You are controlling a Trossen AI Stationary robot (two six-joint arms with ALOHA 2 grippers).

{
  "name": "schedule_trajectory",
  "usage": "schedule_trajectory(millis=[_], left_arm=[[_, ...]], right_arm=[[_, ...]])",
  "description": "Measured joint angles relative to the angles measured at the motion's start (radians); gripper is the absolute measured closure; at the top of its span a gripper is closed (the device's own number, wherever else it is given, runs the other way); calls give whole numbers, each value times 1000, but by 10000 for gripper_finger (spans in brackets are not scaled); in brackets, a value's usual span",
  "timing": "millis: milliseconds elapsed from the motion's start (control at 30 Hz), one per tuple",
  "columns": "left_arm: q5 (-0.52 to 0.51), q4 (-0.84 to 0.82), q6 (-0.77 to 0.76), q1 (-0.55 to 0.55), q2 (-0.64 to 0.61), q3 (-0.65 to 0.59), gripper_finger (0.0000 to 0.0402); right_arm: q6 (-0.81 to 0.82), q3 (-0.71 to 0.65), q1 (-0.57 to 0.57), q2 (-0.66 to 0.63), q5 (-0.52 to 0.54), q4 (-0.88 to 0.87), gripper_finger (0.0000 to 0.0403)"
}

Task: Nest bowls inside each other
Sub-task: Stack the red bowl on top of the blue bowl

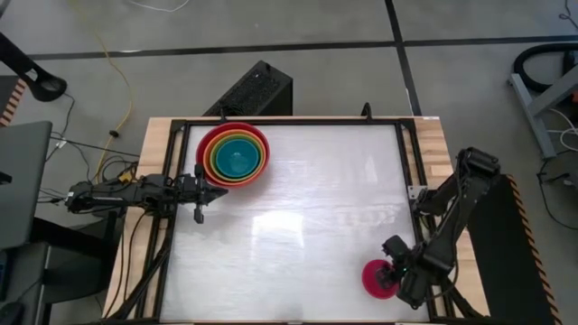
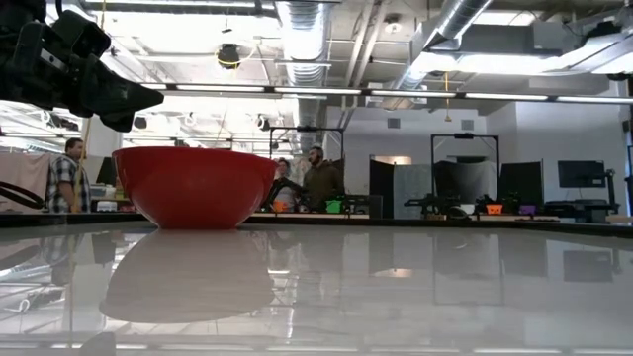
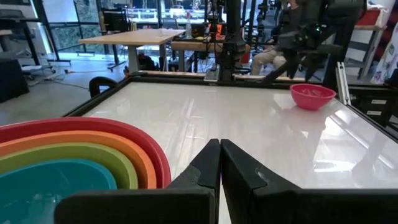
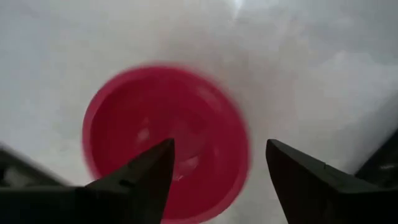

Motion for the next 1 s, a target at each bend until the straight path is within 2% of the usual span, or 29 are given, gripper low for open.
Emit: schedule_trajectory(millis=[167, 333, 467, 600, 800, 1000], left_arm=[[0, 0, 0, 0, 0, 0, 401], [0, 0, 0, 0, 0, 0, 401], [0, 0, 0, 0, 0, 0, 401], [0, 0, 0, 0, 0, 0, 401], [0, 0, 0, 0, 0, 0, 401], [0, 0, 0, 0, 0, 0, 401]], right_arm=[[9, -48, 17, 8, -22, 45, 128], [0, -114, 19, 8, -22, 174, 129], [-4, -163, 19, 9, -22, 237, 146], [-4, -171, 15, 9, -21, 219, 208], [-67, -169, -9, -3, -15, 235, 374], [-101, -171, -74, -100, 44, 216, 378]])
